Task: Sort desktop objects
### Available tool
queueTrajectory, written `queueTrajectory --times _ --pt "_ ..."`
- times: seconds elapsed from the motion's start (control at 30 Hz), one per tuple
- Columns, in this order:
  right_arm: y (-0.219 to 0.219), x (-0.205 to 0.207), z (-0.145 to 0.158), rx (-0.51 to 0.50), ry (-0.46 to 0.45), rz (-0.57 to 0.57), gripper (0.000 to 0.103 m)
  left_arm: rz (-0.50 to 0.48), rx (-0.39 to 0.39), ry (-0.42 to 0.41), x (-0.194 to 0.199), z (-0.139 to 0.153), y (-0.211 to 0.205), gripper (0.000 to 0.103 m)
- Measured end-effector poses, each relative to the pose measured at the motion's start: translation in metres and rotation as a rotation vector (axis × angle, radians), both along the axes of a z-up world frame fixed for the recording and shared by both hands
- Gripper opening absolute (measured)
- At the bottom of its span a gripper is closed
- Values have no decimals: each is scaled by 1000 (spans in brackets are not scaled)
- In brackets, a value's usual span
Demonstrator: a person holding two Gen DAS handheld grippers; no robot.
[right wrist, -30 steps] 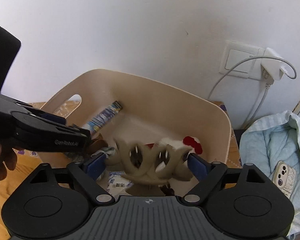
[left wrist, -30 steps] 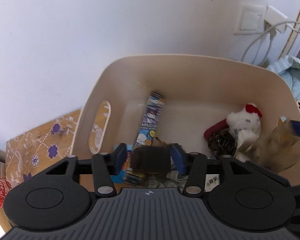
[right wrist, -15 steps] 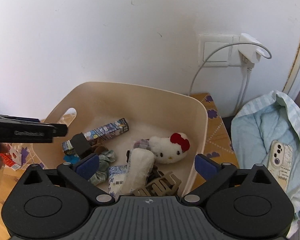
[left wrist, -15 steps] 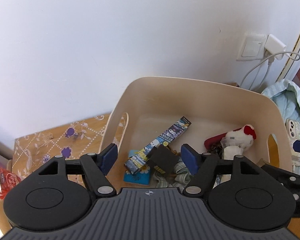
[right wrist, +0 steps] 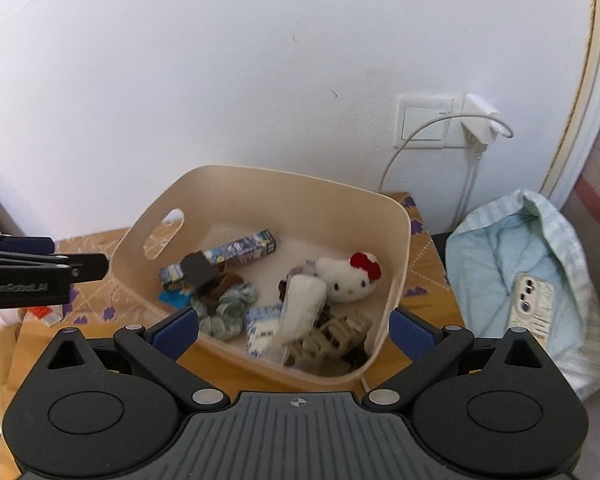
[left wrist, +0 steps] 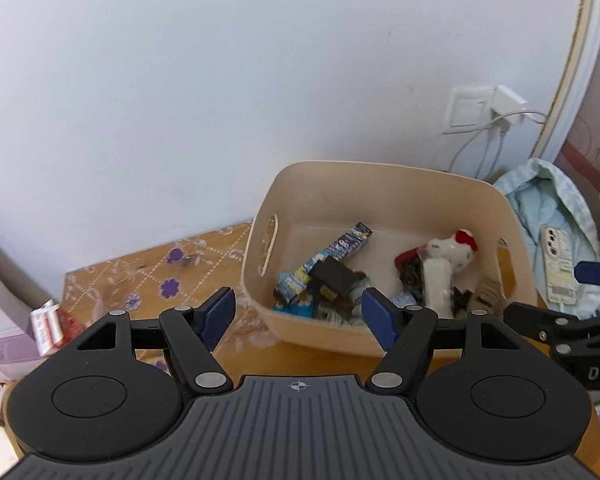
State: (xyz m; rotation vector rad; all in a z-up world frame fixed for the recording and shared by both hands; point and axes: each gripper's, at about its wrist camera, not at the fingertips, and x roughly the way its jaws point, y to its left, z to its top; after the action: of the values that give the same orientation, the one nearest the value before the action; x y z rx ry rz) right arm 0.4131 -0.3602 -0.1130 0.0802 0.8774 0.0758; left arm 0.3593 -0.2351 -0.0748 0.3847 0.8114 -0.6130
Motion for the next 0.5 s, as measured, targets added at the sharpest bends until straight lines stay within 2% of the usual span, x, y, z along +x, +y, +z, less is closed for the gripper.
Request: queueTrajectory --times 0.3,0.5 --pt "24 -72 36 -12 -50 3 103 19 -55 18 -55 33 69 71" --pt "42 -120 55 -42 -91 22 103 26 -81 -15 -96 56 108 71"
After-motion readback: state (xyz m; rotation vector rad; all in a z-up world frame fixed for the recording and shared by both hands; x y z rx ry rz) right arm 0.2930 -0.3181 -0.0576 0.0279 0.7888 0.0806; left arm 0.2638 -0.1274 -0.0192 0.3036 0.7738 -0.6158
